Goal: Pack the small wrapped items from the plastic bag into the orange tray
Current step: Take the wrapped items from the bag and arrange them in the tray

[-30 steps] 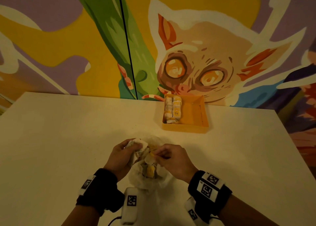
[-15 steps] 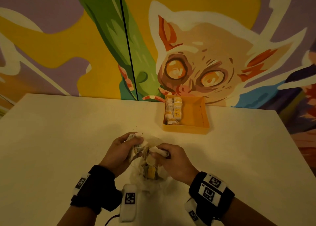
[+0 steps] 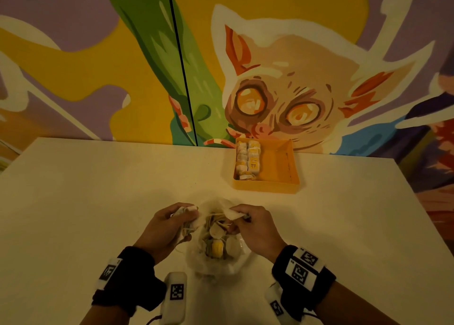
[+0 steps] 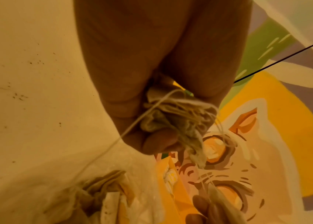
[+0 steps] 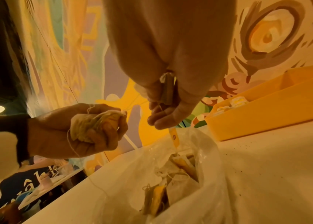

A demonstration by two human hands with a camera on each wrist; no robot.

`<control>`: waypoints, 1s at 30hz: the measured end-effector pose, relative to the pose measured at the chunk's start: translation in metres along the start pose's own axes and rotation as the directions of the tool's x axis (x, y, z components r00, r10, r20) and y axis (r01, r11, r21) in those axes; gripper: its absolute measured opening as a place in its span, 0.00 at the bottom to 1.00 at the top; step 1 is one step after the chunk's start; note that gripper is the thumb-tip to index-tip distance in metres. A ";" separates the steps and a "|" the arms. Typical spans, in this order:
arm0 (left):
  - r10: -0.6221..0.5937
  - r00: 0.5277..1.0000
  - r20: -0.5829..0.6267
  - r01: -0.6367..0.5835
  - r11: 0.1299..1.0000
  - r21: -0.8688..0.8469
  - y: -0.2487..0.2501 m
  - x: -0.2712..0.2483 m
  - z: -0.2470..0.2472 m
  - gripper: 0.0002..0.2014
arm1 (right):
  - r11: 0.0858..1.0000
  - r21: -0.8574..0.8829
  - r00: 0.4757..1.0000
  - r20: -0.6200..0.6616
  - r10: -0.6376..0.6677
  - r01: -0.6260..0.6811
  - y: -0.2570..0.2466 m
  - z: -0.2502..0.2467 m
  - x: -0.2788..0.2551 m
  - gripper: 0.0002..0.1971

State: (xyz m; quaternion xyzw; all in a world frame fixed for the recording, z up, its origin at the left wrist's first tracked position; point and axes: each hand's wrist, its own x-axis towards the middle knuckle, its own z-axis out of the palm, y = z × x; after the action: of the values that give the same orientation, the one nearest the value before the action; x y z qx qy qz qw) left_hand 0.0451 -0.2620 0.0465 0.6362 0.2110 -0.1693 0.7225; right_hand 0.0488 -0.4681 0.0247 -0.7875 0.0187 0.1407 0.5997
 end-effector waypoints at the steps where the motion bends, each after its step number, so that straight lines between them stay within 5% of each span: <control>1: 0.001 1.000 -0.003 -0.001 1.000 0.025 -0.002 0.000 -0.002 0.05 | 1.000 -0.008 1.000 -0.011 0.009 -0.009 0.000 0.000 0.001 0.15; 8: 0.050 0.998 0.036 -0.055 0.980 0.194 -0.004 -0.002 -0.016 0.04 | 0.998 -0.049 0.999 -0.035 0.041 -0.042 0.004 -0.001 0.007 0.13; 14: 0.076 0.996 0.049 -0.084 0.980 0.180 0.002 -0.001 -0.006 0.07 | 0.973 -0.218 0.995 0.071 -0.066 0.080 0.001 0.001 0.006 0.08; 30: 0.063 0.989 0.134 -0.094 0.966 0.242 -0.001 -0.003 -0.004 0.06 | 0.993 -0.005 0.993 0.019 -0.116 0.116 -0.049 -0.011 0.007 0.09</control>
State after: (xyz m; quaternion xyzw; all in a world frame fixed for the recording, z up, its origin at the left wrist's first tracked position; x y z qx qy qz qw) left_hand 0.0417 -0.2587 0.0473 0.7175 0.1169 -0.2052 0.6553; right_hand 0.0671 -0.4635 0.0718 -0.7878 -0.0334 0.1131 0.6045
